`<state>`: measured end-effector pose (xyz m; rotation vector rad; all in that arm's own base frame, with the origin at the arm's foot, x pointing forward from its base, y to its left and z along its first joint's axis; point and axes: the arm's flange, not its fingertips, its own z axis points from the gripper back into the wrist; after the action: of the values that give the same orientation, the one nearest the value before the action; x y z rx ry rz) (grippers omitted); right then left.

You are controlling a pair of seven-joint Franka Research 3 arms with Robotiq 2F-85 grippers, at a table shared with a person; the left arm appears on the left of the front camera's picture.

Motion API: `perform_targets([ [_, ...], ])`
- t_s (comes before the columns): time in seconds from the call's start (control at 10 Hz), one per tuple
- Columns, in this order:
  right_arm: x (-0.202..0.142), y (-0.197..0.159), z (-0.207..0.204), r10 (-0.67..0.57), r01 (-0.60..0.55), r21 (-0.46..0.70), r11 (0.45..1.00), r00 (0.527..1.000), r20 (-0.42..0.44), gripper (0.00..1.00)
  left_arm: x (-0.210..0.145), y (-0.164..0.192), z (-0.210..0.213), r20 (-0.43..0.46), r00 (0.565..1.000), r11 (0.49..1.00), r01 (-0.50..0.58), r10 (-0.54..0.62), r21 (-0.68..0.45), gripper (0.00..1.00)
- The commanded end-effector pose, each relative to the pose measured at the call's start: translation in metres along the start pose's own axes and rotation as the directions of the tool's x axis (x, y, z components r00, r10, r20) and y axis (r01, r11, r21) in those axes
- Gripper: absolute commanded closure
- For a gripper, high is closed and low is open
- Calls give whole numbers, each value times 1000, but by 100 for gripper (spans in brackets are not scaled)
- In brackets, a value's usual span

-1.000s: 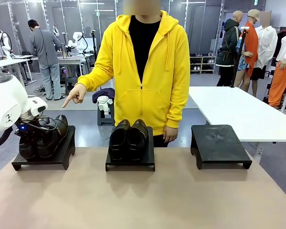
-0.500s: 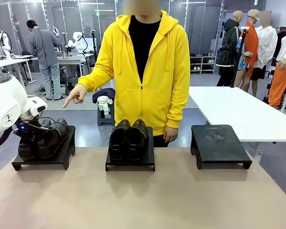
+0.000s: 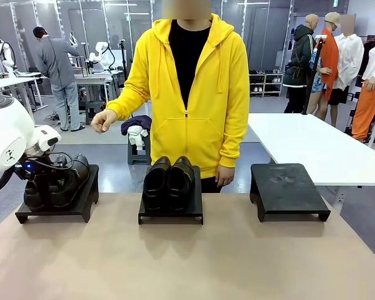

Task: Place the shoes on the stand as instructed by the person.
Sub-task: Pick up another pair of Shoes and place it on the Shoes Stand indicated by the person.

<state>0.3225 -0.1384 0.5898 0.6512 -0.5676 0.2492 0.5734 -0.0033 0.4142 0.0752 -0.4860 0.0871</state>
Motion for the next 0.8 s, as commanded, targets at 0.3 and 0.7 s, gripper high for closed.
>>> perform_targets([
  [0.3, 0, -1, 0, 17, -18, 12, 1000, 1000, 9, 0, -7, 0, 17, 47, 999, 1000, 1, -1, -9, 0],
  [0.7, 0, -1, 0, 17, -18, 12, 1000, 1000, 9, 0, 1, 0, 4, 9, 1000, 1000, 0, 0, -2, 0],
])
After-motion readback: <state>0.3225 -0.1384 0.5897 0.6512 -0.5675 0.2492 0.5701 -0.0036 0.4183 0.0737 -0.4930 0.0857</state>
